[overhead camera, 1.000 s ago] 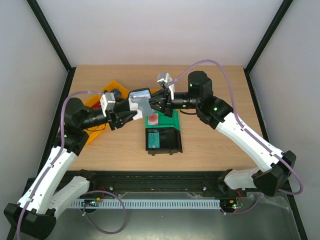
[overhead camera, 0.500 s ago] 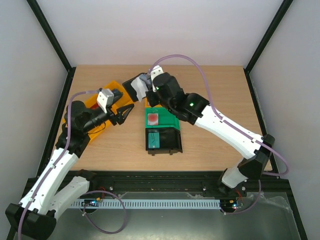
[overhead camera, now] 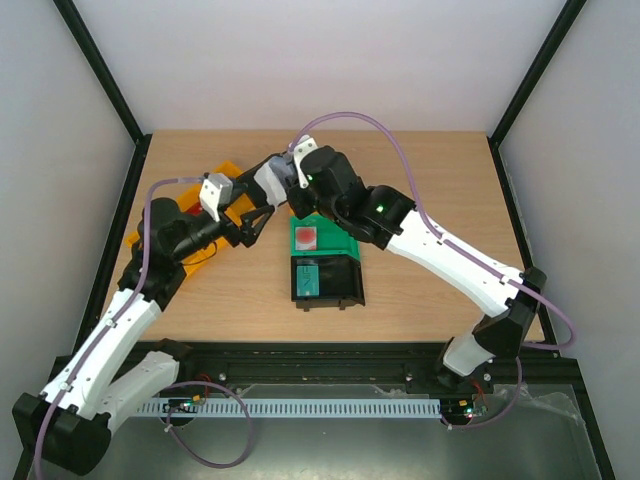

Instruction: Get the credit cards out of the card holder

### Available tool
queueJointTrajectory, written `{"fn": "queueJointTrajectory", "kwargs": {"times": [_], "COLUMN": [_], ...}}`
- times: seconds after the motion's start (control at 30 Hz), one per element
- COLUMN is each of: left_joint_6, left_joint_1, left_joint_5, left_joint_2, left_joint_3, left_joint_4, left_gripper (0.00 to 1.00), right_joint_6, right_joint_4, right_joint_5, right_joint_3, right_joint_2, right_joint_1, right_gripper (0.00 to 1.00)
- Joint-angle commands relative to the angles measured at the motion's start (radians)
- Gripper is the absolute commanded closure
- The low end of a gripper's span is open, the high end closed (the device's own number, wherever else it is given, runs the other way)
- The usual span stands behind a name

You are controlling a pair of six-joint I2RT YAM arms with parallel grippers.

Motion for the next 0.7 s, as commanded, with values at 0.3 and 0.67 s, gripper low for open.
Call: {"fn": "queueJointTrajectory", "kwargs": {"times": [0.3, 0.67], "left_joint_6": [-0.001, 0.128], "left_joint_1": [-0.017, 0.031], "left_joint_5": [-0.216, -0.407], "left_joint_2": [0.021, -0.016], "left_joint_3": [0.003, -0.026], "left_joint_4": [0.057, -0.078], "left_gripper": [0.01, 0.08], "right_joint_6": [-0.016, -0.005], "right_joint_4": [0.09, 0.182], "right_joint_5": [-0.144, -0.299], "right_joint_3": [0.059, -0.052], "right_joint_2": [0.049, -0.087], "right_joint_1": [0.054, -0.001], "right_gripper": [0.98, 0.98]}}
